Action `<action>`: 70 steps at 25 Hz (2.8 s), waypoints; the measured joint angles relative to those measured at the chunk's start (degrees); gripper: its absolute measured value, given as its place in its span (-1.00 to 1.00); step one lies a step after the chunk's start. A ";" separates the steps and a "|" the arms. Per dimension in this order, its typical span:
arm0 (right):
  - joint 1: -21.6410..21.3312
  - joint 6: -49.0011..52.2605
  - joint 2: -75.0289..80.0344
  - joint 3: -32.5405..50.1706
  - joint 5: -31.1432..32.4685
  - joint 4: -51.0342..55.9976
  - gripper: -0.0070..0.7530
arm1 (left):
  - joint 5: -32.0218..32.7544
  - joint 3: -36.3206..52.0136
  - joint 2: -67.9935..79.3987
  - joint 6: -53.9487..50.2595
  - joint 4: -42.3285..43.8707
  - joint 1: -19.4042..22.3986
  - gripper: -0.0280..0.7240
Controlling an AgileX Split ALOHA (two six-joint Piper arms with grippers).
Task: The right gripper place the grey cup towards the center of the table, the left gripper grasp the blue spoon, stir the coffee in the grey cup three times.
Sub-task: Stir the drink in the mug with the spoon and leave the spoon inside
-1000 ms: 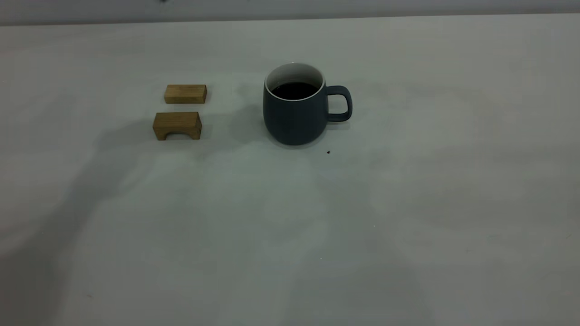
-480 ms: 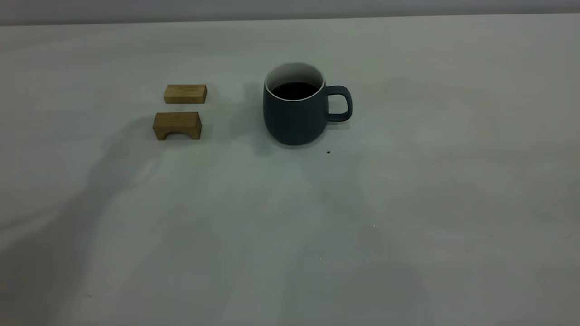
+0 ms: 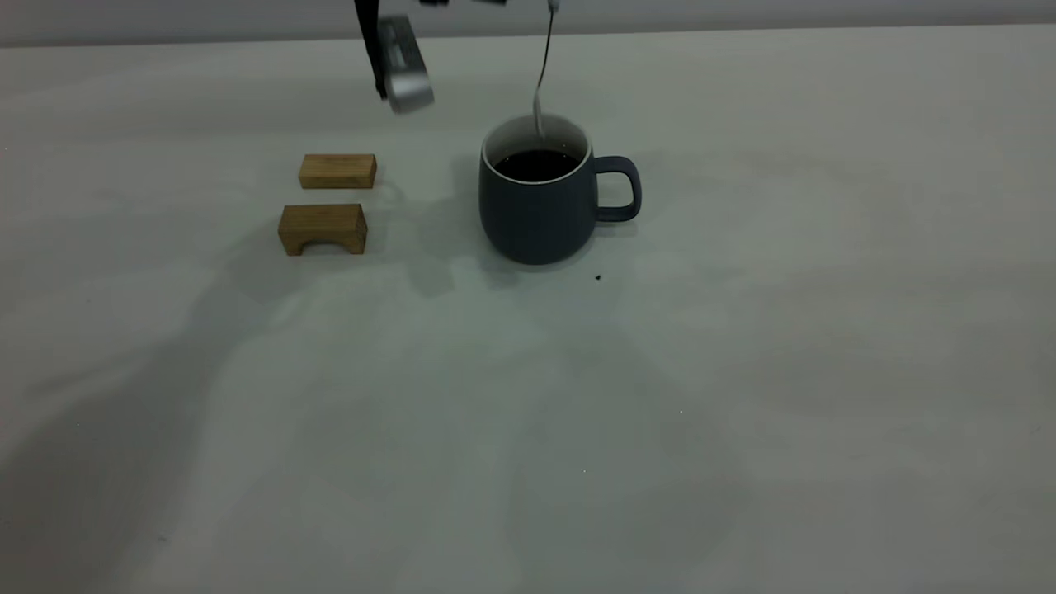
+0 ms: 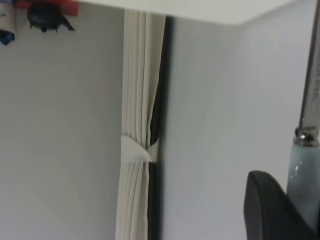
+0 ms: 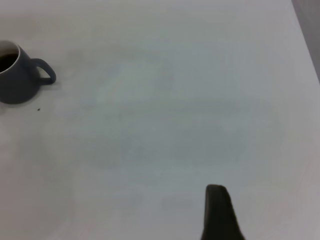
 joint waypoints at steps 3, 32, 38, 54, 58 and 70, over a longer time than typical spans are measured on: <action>0.00 0.00 0.00 0.00 0.00 0.00 0.41 | -0.21 -0.02 1.59 -0.06 -0.13 0.00 -0.57; 0.00 0.00 0.00 0.00 0.00 0.00 0.41 | -6.88 -8.26 12.72 2.86 -1.07 -0.16 -0.57; 0.00 0.00 0.00 0.00 0.00 0.00 0.41 | -3.47 -8.63 13.84 2.88 -0.80 -2.36 -0.57; 0.00 0.00 0.00 0.00 0.00 0.00 0.41 | -0.15 -8.63 13.88 2.88 -0.15 1.67 -0.58; 0.00 0.00 0.00 0.00 0.00 0.00 0.41 | -1.77 -8.63 13.88 2.88 -0.45 0.92 -0.58; 0.00 0.00 0.00 0.00 0.00 0.00 0.41 | 3.29 -8.68 13.88 2.88 0.42 -1.71 -0.58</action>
